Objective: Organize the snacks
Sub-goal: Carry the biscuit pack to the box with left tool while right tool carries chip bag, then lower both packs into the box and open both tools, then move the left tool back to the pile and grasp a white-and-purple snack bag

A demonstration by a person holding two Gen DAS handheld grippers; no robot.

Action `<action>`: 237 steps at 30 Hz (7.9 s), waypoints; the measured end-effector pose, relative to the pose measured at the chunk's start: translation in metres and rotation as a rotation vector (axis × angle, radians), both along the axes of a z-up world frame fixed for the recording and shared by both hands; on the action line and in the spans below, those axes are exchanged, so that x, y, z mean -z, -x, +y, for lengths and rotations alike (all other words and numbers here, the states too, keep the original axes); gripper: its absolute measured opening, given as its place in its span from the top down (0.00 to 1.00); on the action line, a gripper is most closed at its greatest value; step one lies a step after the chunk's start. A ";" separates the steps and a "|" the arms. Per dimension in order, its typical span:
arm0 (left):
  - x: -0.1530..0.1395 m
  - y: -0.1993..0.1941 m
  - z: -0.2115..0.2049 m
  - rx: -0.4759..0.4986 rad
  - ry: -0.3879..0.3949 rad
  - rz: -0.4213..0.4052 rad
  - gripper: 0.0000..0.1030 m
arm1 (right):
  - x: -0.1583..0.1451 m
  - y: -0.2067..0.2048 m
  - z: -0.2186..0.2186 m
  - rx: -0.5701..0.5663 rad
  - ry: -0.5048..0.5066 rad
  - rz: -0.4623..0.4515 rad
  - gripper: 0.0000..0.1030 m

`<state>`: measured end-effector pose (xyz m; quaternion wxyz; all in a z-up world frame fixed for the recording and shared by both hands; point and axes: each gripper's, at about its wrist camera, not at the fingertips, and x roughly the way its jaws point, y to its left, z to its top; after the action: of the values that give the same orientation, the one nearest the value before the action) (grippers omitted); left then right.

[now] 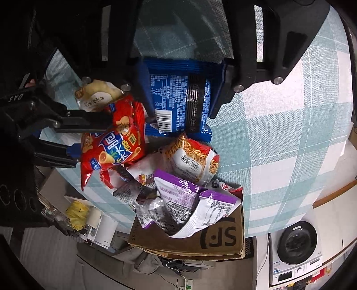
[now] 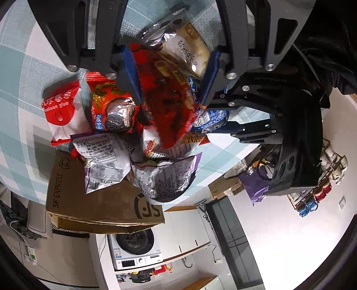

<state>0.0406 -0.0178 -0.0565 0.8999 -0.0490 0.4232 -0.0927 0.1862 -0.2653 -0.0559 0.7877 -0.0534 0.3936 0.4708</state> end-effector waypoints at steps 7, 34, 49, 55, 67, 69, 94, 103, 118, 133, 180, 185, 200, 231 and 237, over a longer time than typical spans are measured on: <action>-0.007 0.009 -0.001 0.010 0.031 -0.036 0.58 | -0.007 0.008 -0.008 -0.005 -0.031 -0.047 0.64; -0.089 0.047 0.002 -0.001 0.114 -0.259 0.58 | -0.053 0.019 -0.079 0.182 -0.215 -0.157 0.64; -0.136 0.020 0.012 -0.090 0.022 -0.376 0.58 | -0.092 -0.014 -0.072 0.286 -0.259 -0.190 0.64; -0.136 -0.007 0.023 -0.129 0.036 -0.373 0.58 | -0.100 -0.032 -0.067 0.312 -0.267 -0.202 0.64; -0.140 -0.069 0.035 -0.145 0.043 -0.352 0.58 | -0.111 -0.073 -0.062 0.353 -0.279 -0.189 0.64; -0.140 -0.077 0.035 -0.146 0.042 -0.348 0.58 | -0.113 -0.079 -0.060 0.353 -0.276 -0.189 0.64; -0.120 -0.176 0.048 -0.141 0.032 -0.273 0.58 | -0.092 -0.160 -0.022 0.321 -0.245 -0.098 0.64; -0.104 -0.203 0.046 -0.120 0.017 -0.233 0.58 | -0.077 -0.176 -0.012 0.313 -0.218 -0.073 0.64; -0.077 -0.227 0.036 -0.082 -0.038 -0.125 0.57 | -0.057 -0.203 -0.001 0.329 -0.175 -0.014 0.64; -0.093 -0.207 0.037 -0.098 -0.008 -0.167 0.24 | -0.061 -0.192 -0.019 0.340 -0.175 -0.030 0.48; -0.085 -0.075 0.039 -0.108 -0.018 -0.138 0.01 | -0.019 -0.112 -0.031 0.350 0.133 -0.038 0.00; -0.075 -0.080 0.034 -0.091 -0.024 -0.105 0.01 | -0.010 -0.117 -0.035 0.352 0.162 -0.014 0.00; -0.047 -0.095 0.028 -0.090 -0.041 -0.040 0.01 | 0.018 -0.130 -0.043 0.349 0.283 0.018 0.00; -0.036 -0.094 0.031 -0.034 0.124 -0.073 0.49 | 0.028 -0.132 -0.041 0.335 0.272 0.021 0.17; -0.037 -0.094 0.037 -0.031 0.144 -0.073 0.58 | 0.029 -0.130 -0.038 0.322 0.252 0.014 0.22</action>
<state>0.1342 0.0192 -0.0199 0.9103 -0.1167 0.3815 -0.1105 0.3158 -0.3036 -0.0844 0.8372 -0.0845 0.4584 0.2860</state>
